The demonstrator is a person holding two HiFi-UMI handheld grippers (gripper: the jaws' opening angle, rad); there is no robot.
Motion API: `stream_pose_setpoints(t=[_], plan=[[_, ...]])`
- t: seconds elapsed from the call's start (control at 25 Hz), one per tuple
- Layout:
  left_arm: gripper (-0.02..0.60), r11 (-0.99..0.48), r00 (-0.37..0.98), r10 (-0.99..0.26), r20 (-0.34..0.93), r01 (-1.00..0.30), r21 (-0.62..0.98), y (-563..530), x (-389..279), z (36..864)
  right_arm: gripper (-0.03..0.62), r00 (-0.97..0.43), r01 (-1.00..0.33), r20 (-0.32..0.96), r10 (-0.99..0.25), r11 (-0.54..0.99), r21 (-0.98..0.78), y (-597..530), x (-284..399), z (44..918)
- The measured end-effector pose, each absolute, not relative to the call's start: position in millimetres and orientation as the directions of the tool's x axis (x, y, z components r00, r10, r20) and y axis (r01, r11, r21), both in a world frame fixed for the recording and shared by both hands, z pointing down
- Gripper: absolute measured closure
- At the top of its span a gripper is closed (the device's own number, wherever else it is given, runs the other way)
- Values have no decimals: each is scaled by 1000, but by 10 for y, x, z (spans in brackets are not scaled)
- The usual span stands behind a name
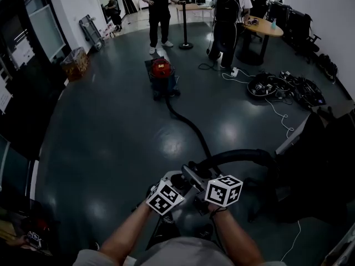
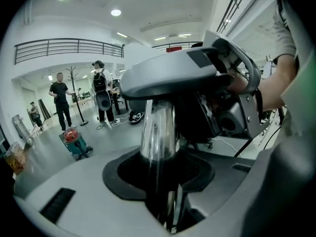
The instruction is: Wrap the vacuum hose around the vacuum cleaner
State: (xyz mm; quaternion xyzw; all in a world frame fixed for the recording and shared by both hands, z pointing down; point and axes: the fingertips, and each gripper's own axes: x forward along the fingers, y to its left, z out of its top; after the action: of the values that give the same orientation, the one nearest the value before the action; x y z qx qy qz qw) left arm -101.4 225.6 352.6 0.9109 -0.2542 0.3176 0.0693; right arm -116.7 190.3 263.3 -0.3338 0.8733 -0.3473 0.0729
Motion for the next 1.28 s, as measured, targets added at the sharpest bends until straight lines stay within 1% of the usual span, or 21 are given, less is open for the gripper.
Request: stream_pose_setpoints(t=[0.16,0.48,0.68,0.96,1.12,1.28], plan=[[439,-903,690,-355,631,-428,-40,2124,-1326,3578,444,-743,-566,118,-659,525,-636,1749,-1350,2591],[428,-941,720,-316,618,-323,-104,1693,-1913,3465,444,-718,-613,143,-682,521,-594,1375,-1816,2404],[422,-950,720,-298,627,-291,-117,1512,-2277,3561,444,-706,-626,150,-693,510,-591,1207,-2046,2424],[420,-953,735,-287,614,-286,-102,1338,-2590,3647,444,-666,-656,163,-727,468,-593,1004,-2324,2470],[420,-937,774,-317,549,-346,-54,1318,-2542,3566,444,-631,-664,149,-762,430,-612,870,-2288,2407],[422,-926,814,-308,492,-376,43,1314,-2385,3512,447,-584,-672,119,-803,396,-625,742,-2186,2328]])
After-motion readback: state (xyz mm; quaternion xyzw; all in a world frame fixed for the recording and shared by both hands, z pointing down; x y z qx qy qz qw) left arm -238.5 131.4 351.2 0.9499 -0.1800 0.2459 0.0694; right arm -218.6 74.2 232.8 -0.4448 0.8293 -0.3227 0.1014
